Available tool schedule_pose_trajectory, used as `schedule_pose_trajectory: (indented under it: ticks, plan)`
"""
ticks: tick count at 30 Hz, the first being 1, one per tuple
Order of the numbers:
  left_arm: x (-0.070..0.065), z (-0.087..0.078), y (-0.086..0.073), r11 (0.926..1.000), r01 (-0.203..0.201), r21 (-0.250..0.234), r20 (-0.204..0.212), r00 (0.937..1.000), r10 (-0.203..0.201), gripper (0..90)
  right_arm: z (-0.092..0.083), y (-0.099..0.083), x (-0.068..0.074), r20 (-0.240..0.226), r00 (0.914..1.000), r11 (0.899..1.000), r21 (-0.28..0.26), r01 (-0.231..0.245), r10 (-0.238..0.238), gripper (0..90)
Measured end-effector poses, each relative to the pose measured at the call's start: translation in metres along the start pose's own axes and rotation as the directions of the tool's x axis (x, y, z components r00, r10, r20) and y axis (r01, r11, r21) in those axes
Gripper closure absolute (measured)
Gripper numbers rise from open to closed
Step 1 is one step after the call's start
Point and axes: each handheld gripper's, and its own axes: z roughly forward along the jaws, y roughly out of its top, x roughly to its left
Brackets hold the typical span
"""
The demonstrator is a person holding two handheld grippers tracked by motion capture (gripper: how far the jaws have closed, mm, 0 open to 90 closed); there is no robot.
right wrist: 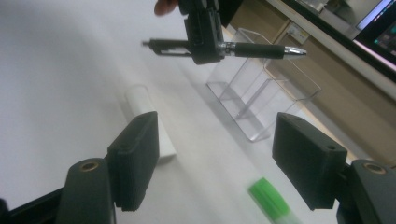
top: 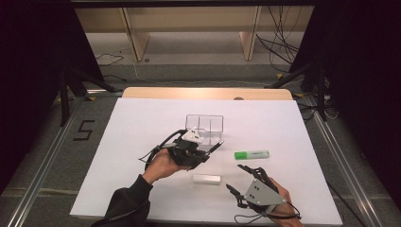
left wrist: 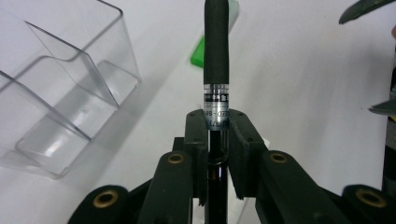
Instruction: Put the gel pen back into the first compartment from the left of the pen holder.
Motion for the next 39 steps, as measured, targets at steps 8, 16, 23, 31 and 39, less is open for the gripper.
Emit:
schedule_pose_trajectory:
  ticks: [8,16,23,31,39]
  plan:
    - [0.007,-0.008,0.000,0.9946,0.036,-0.097,-0.030,0.9988,-0.039,79.0,-0.008,-0.009,-0.014,-0.065,0.9676,0.967,-0.064,-0.248,0.244,31.7]
    - [0.018,-0.015,-0.002,0.9720,0.119,-0.202,-0.042,0.9905,-0.131,79.0,-0.014,-0.016,-0.020,-0.090,0.9187,0.916,-0.084,-0.392,0.385,28.0]
    - [0.028,-0.022,0.001,0.9389,0.163,-0.303,-0.076,0.9779,-0.195,79.0,-0.019,-0.020,-0.017,-0.080,0.8918,0.889,-0.077,-0.451,0.445,25.8]
    - [0.044,-0.024,0.011,0.9021,0.201,-0.382,-0.106,0.9602,-0.258,79.0,-0.023,-0.024,-0.015,-0.073,0.8798,0.877,-0.074,-0.474,0.470,25.5]
    - [0.062,-0.027,0.020,0.8758,0.230,-0.424,-0.131,0.9414,-0.311,78.9,-0.025,-0.024,-0.011,-0.070,0.8787,0.876,-0.072,-0.477,0.472,23.7]
